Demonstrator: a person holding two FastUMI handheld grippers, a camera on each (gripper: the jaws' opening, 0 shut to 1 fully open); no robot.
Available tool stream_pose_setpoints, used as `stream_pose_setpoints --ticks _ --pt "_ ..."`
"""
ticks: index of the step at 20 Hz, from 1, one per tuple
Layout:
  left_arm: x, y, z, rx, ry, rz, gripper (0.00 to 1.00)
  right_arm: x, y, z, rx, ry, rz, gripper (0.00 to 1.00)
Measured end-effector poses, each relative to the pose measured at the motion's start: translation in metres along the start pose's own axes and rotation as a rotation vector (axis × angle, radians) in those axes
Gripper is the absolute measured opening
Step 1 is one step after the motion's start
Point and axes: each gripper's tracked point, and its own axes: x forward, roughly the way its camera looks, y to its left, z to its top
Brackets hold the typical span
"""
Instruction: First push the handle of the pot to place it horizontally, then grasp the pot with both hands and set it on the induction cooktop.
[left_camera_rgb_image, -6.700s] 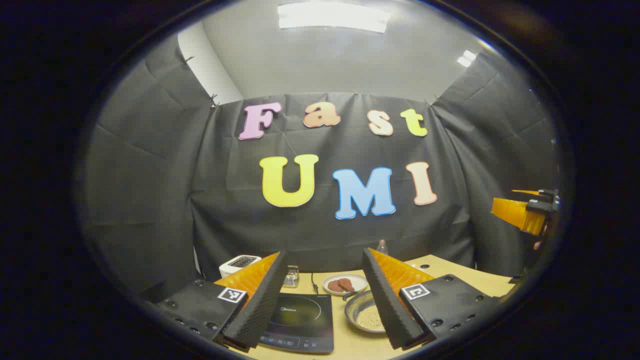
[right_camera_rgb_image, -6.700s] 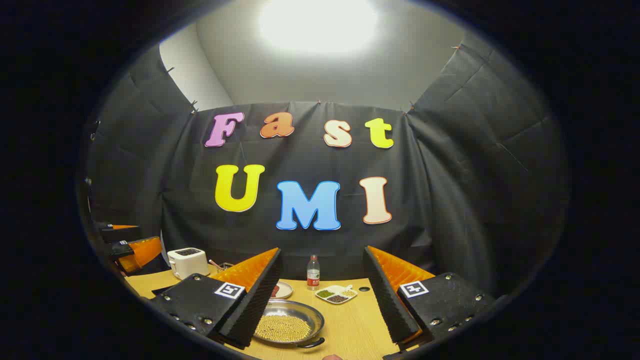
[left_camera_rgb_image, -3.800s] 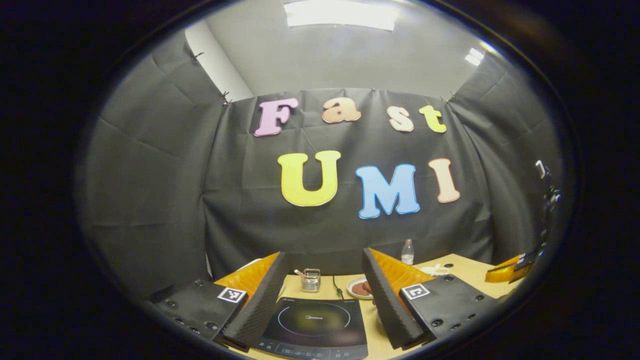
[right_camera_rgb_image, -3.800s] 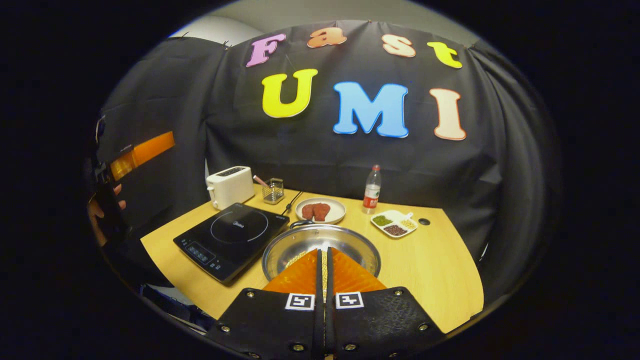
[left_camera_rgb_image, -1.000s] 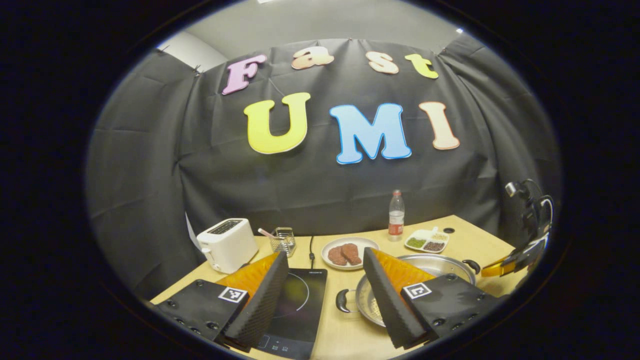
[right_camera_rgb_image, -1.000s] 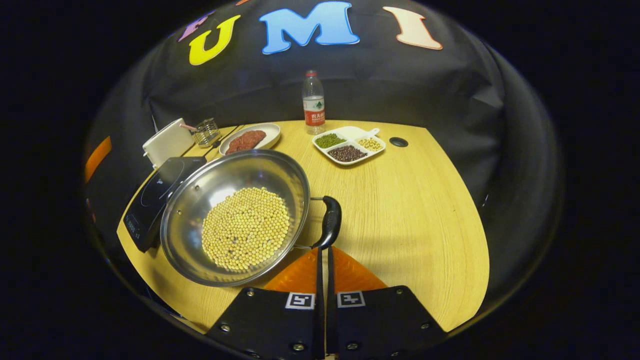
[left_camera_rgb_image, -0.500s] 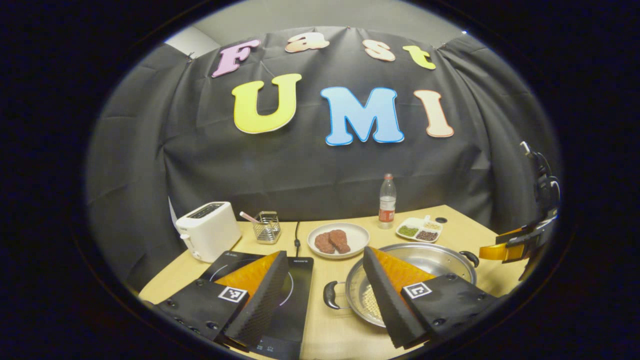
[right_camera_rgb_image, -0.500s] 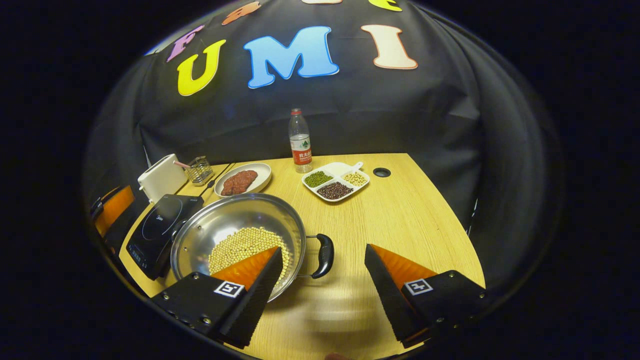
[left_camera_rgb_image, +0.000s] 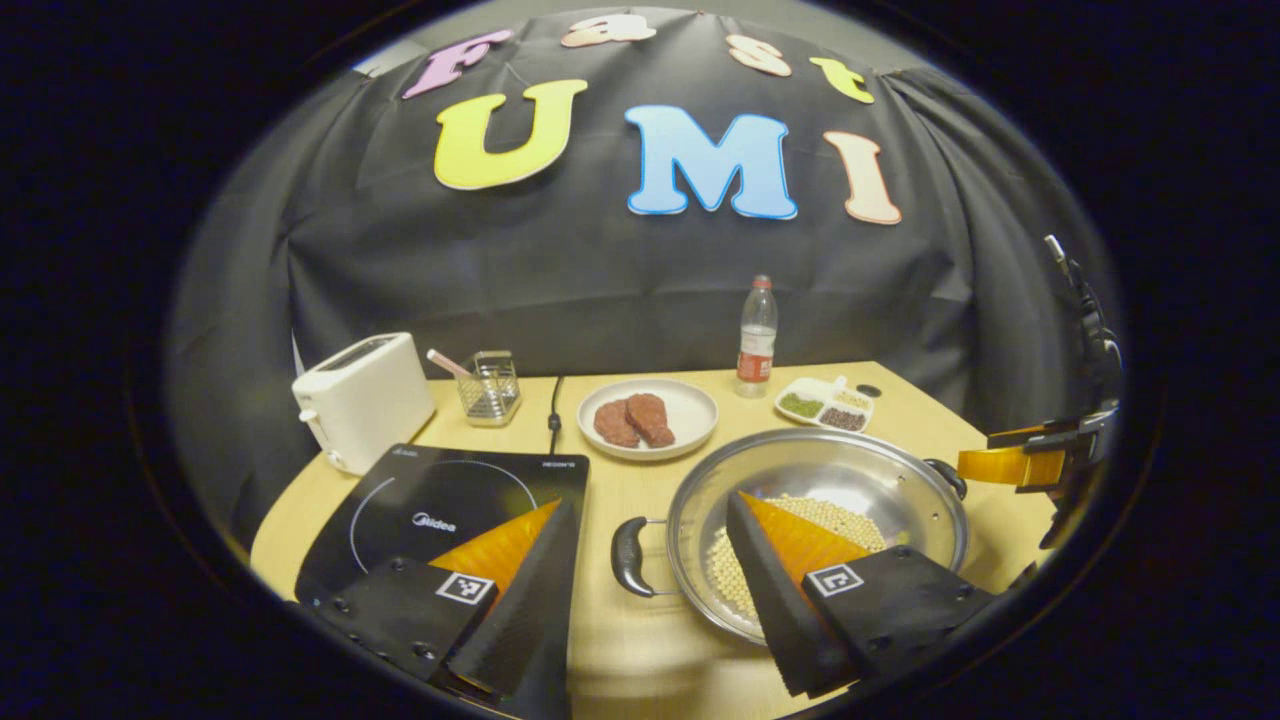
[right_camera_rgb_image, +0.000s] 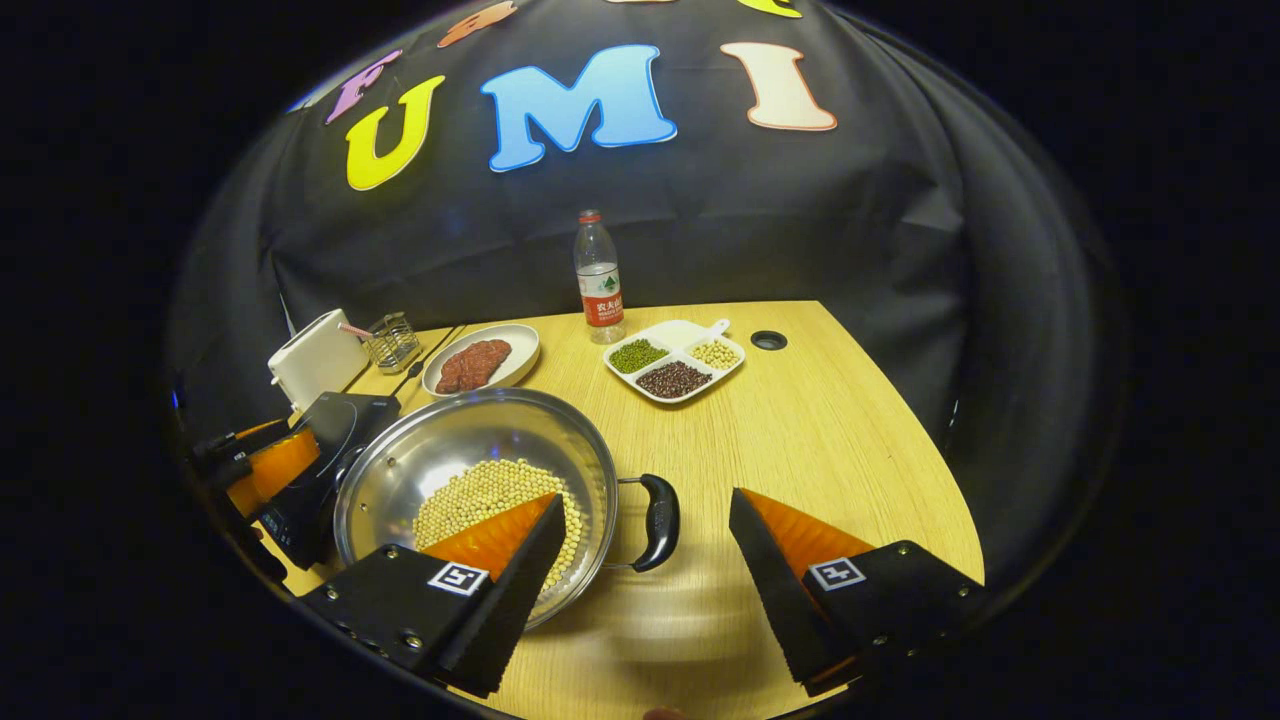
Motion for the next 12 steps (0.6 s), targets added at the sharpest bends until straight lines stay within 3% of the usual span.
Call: stream_pose_setpoints --ticks 5,8,9,10,11,12 --pt "0.028 0.004 -0.030 -0.020 0.109 0.001 1.00 0.016 0.001 -0.010 -0.003 0.046 0.001 1.00" --pt "0.039 0.006 -0.047 -0.033 0.161 0.000 0.97 0.026 0.001 -0.015 -0.002 0.075 0.004 1.00" --pt "0.041 0.007 -0.052 -0.041 0.180 0.000 0.92 0.029 0.001 -0.018 -0.003 0.087 0.003 1.00" --pt "0.045 0.007 -0.058 -0.046 0.196 0.000 0.96 0.032 0.001 -0.021 -0.002 0.099 0.003 1.00" --pt "0.049 0.008 -0.061 -0.048 0.209 0.002 0.92 0.037 0.001 -0.024 0.001 0.111 0.002 1.00" --pt "0.050 0.009 -0.062 -0.047 0.214 0.002 0.98 0.039 0.002 -0.026 0.005 0.124 0.004 1.00"
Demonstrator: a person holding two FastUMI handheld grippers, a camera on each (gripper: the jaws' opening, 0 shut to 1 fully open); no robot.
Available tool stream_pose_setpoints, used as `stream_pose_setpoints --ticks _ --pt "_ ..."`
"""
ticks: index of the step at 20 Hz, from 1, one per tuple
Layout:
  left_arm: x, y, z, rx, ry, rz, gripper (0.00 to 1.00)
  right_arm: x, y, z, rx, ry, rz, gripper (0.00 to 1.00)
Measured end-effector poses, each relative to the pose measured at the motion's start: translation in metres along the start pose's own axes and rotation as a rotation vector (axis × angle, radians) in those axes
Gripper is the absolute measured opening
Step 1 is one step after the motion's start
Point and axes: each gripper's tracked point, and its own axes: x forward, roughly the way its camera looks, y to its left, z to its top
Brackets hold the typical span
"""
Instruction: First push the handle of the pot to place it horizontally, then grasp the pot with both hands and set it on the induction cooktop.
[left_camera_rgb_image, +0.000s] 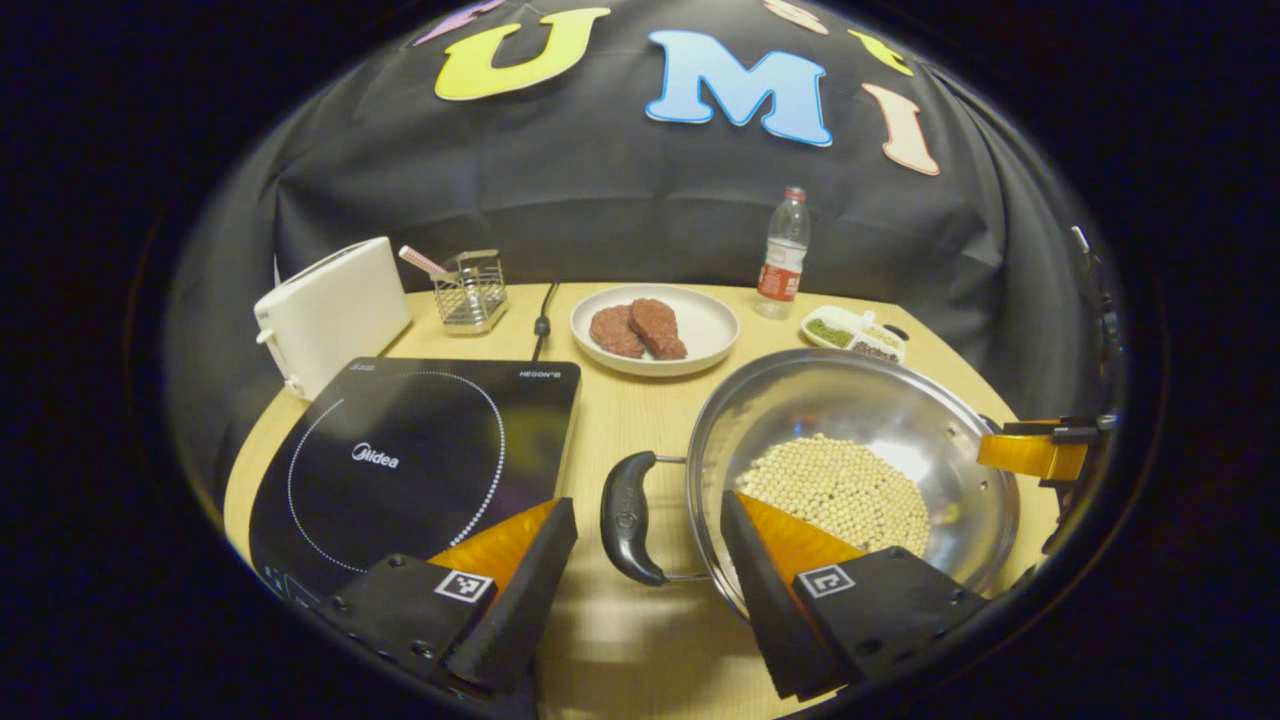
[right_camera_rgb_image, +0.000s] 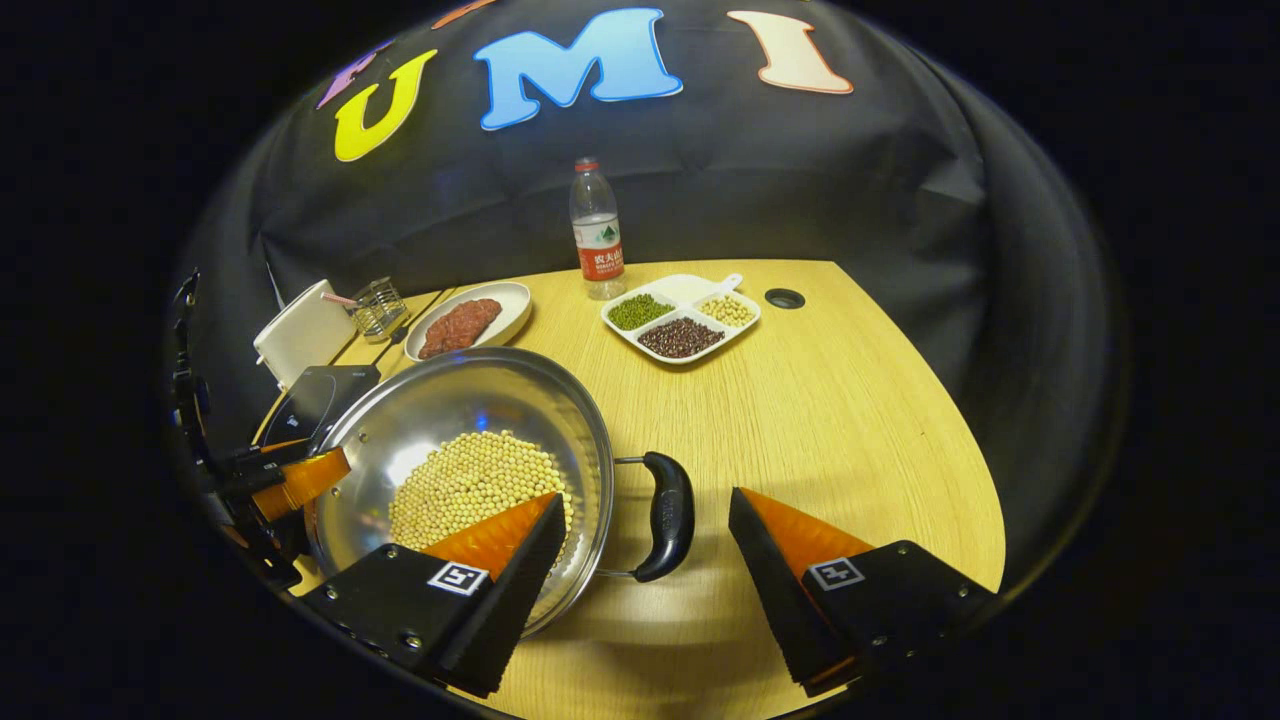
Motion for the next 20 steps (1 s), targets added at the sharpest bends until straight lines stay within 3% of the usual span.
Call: stream_pose_setpoints --ticks 1,2,3,6,7,8,9,10,12,13,15,17,20 --pt "0.001 -0.001 0.000 0.001 0.005 0.000 0.97 0.004 0.000 -0.002 0.004 0.009 -0.003 0.99" --pt "0.005 0.000 0.000 0.009 0.007 0.001 0.92 0.007 -0.002 -0.002 0.008 0.015 -0.012 0.87" --pt "0.006 0.000 0.000 0.015 0.011 0.002 0.97 0.009 -0.001 -0.004 0.013 0.025 -0.007 0.78" --pt "0.012 -0.003 -0.003 0.022 0.025 0.000 0.83 0.014 0.003 -0.009 0.023 0.043 0.016 0.78" --pt "0.011 -0.004 -0.004 0.021 0.033 -0.004 0.86 0.011 0.005 -0.006 0.031 0.037 0.013 0.67" --pt "0.012 -0.008 -0.004 0.019 0.033 -0.020 0.90 0.015 0.007 -0.006 0.026 0.037 0.009 0.62" --pt "0.012 -0.008 -0.004 0.018 0.034 -0.013 0.81 0.014 0.003 -0.007 0.033 0.035 0.008 0.61" --pt "0.011 -0.006 -0.004 0.011 0.033 -0.009 0.72 0.014 0.003 -0.006 0.036 0.039 0.010 0.53" --pt "0.012 -0.006 -0.004 -0.010 0.027 0.000 0.75 0.015 0.003 -0.005 0.029 0.031 0.011 0.58" --pt "0.012 -0.005 -0.005 -0.013 0.027 0.009 0.68 0.015 0.004 -0.006 0.033 0.034 0.011 0.51" --pt "0.011 -0.005 -0.003 -0.020 0.021 0.022 0.67 0.016 0.004 -0.005 0.022 0.030 0.013 0.51" --pt "0.012 -0.004 -0.001 -0.032 0.014 0.034 0.72 0.015 0.004 -0.005 0.002 0.027 0.011 0.51" --pt "0.012 -0.002 -0.003 -0.008 0.034 0.055 0.64 0.013 0.005 -0.002 -0.041 0.016 0.004 0.50"
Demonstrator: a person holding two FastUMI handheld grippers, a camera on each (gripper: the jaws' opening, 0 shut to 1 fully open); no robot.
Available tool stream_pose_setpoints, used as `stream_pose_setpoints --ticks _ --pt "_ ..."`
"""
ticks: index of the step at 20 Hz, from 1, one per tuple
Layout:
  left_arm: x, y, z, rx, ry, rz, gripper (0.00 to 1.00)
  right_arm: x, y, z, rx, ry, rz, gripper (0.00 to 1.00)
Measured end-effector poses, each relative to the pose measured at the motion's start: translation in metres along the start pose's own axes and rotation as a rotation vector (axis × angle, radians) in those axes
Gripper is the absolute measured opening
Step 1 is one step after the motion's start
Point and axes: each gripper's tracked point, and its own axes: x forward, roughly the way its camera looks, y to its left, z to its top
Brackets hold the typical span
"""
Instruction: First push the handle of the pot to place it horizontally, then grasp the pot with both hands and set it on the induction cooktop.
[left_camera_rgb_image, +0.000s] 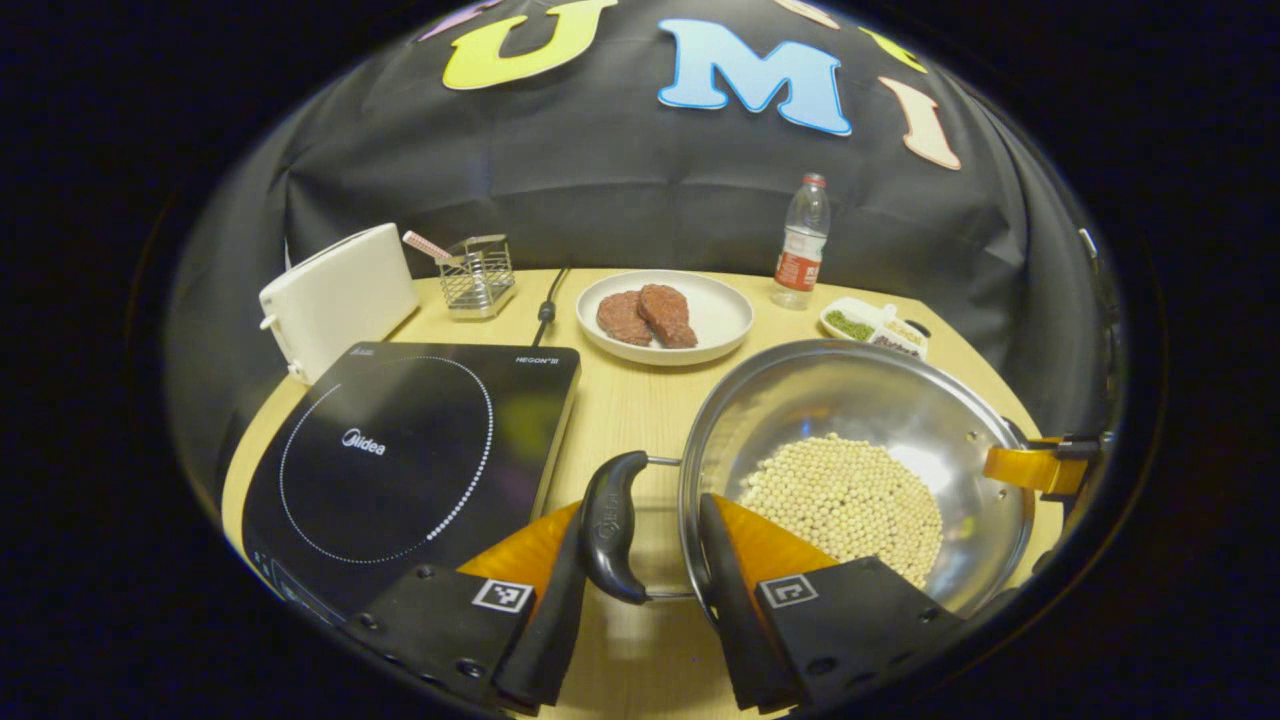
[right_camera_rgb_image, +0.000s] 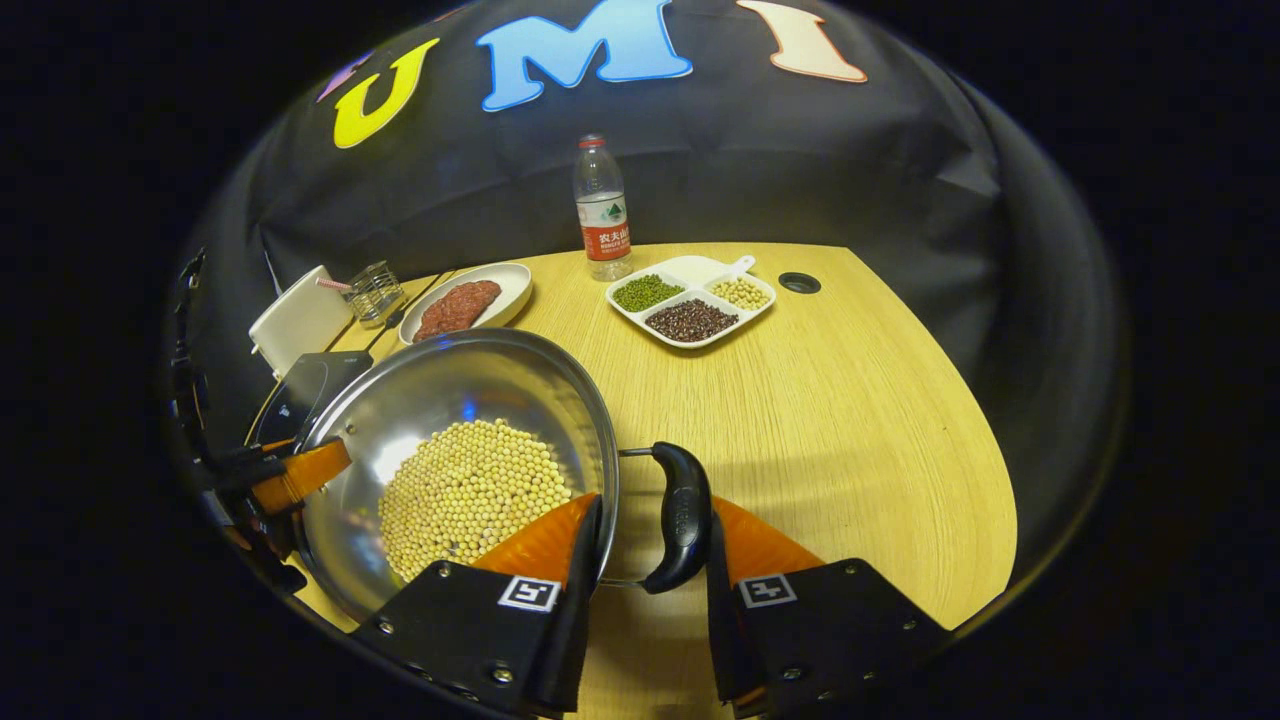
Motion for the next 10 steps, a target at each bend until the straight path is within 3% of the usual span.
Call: stream_pose_setpoints --ticks 3,9,10 --pt "-0.002 -0.002 0.000 -0.033 0.005 -0.005 0.68 -0.003 0.000 0.002 -0.001 -0.003 0.001 0.50" --pt "-0.027 0.000 0.016 -0.023 -0.053 -0.020 0.63 -0.024 0.002 0.008 0.007 -0.025 -0.010 0.50" --pt "-0.028 0.002 0.020 -0.021 -0.062 -0.024 0.67 -0.029 0.005 0.009 0.013 -0.024 -0.012 0.50"
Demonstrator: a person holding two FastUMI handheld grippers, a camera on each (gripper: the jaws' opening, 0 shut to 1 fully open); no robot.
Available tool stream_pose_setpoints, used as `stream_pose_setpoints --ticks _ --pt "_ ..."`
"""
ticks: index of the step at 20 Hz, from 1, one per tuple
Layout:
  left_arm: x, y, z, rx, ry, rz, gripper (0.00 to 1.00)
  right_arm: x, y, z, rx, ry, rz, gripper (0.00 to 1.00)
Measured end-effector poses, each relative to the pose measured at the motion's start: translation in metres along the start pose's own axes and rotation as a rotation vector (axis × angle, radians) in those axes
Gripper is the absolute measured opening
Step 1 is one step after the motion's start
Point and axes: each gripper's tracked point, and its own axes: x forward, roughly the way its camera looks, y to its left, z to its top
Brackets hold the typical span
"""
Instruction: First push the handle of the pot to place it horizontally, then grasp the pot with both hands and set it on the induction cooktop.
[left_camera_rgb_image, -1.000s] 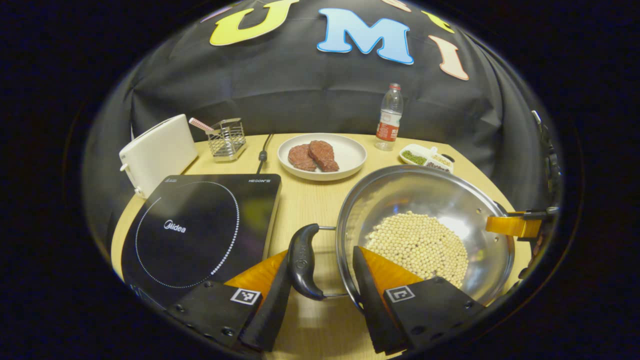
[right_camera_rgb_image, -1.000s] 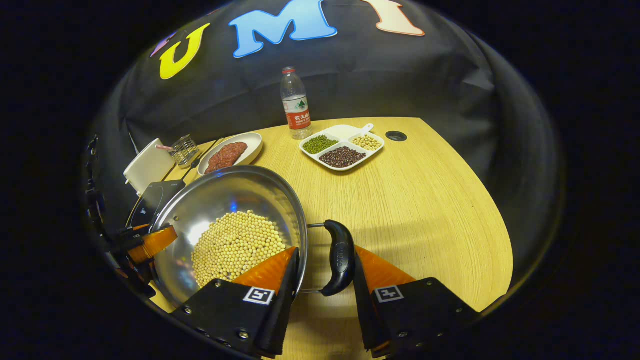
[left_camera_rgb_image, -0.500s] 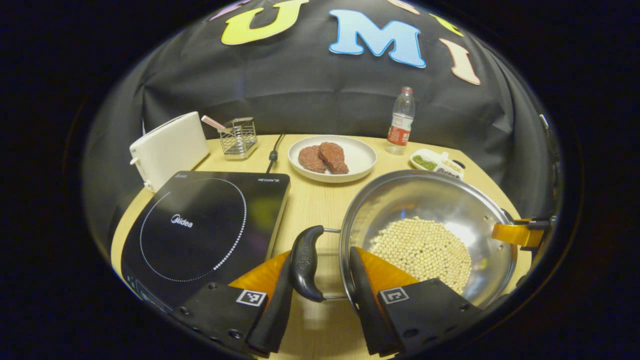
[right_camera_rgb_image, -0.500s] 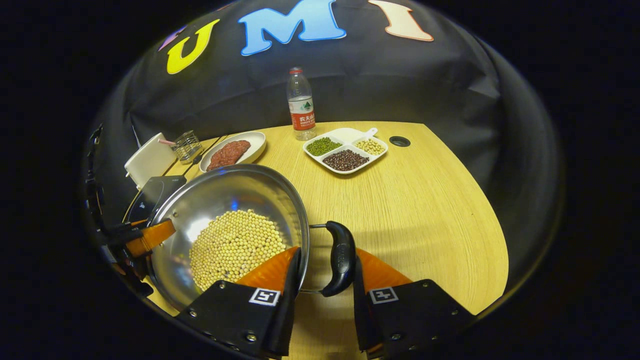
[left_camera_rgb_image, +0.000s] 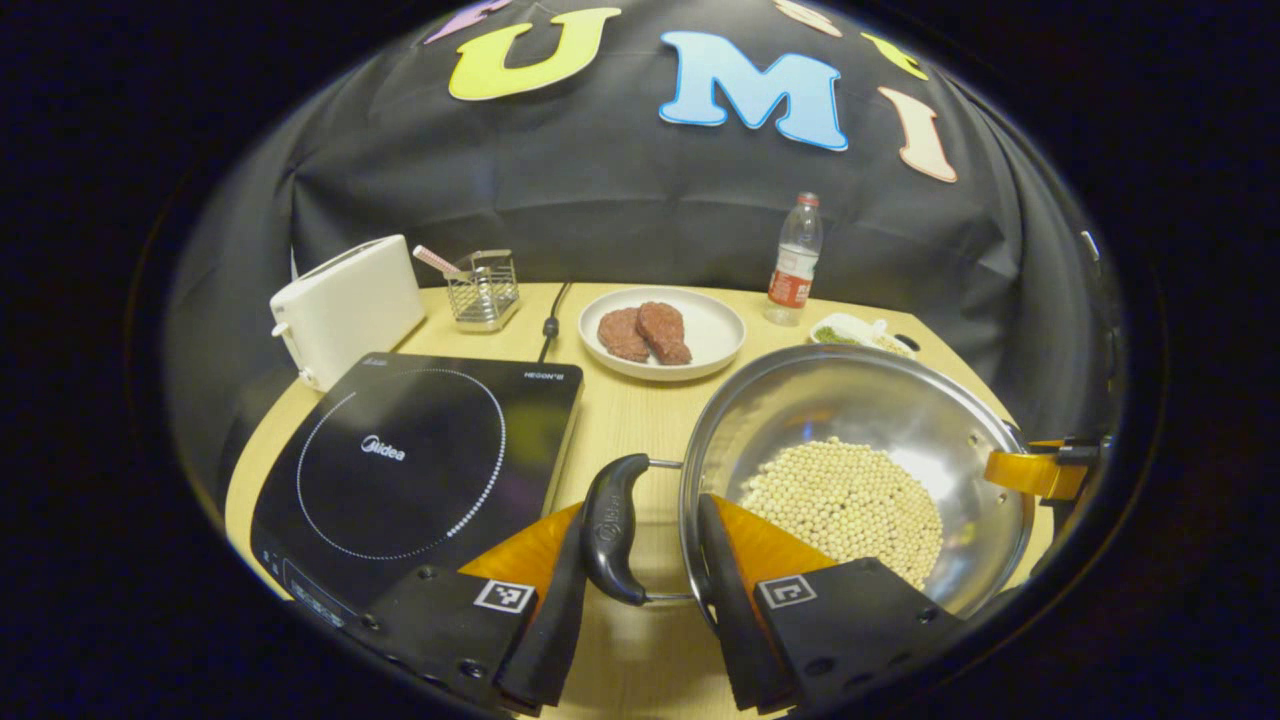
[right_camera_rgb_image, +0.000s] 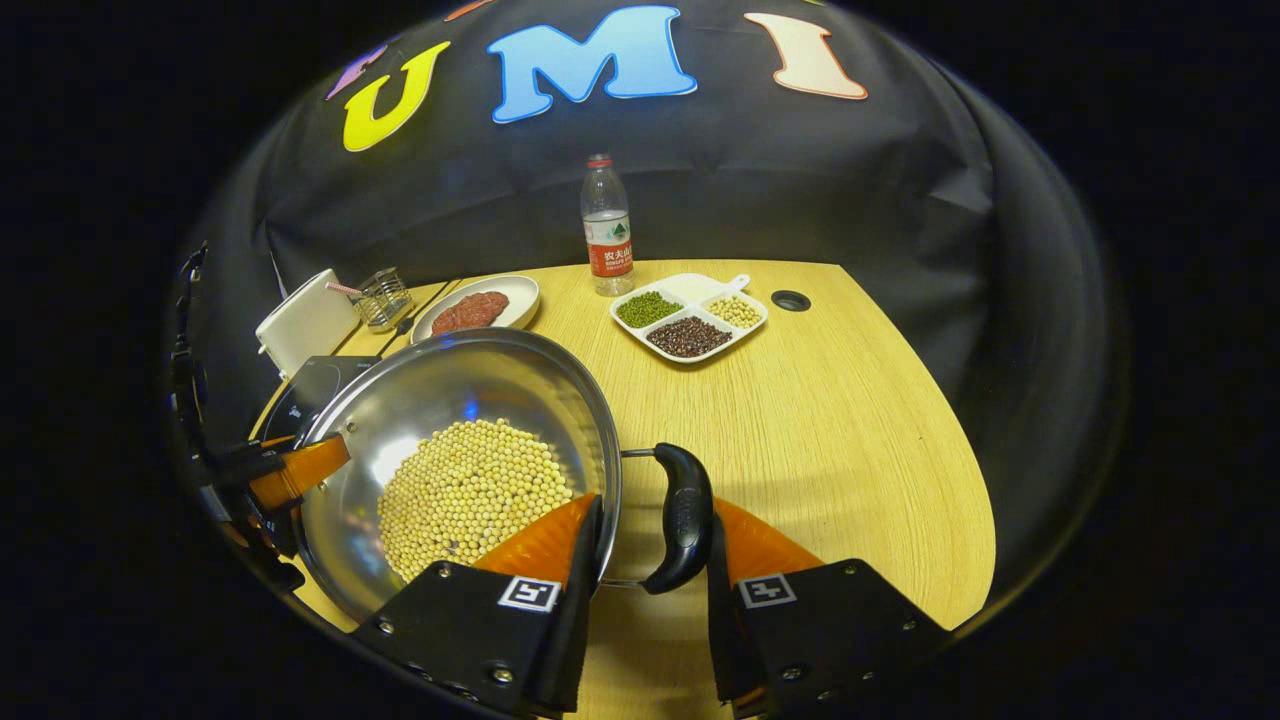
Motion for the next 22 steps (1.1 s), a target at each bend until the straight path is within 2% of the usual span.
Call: stream_pose_setpoints --ticks 5,6,9,16,17,18,22 --pt "-0.012 0.020 0.020 0.003 -0.031 -0.028 0.66 -0.015 0.023 0.008 0.030 -0.014 -0.013 0.50" --pt "-0.014 0.025 0.024 0.003 -0.034 -0.033 0.63 -0.017 0.028 0.010 0.036 -0.014 -0.017 0.50" --pt "-0.017 0.041 0.033 0.013 -0.042 -0.043 0.63 -0.021 0.046 0.013 0.056 -0.017 -0.028 0.50" --pt "-0.021 0.100 0.051 0.011 -0.064 -0.042 0.63 -0.021 0.102 0.025 0.063 -0.034 -0.026 0.50" --pt "-0.022 0.108 0.052 0.011 -0.067 -0.040 0.66 -0.020 0.110 0.025 0.064 -0.034 -0.023 0.50" --pt "-0.023 0.117 0.054 0.009 -0.068 -0.038 0.63 -0.020 0.117 0.027 0.062 -0.035 -0.020 0.50" --pt "-0.025 0.151 0.055 0.002 -0.072 -0.030 0.63 -0.018 0.151 0.030 0.058 -0.036 -0.012 0.50"
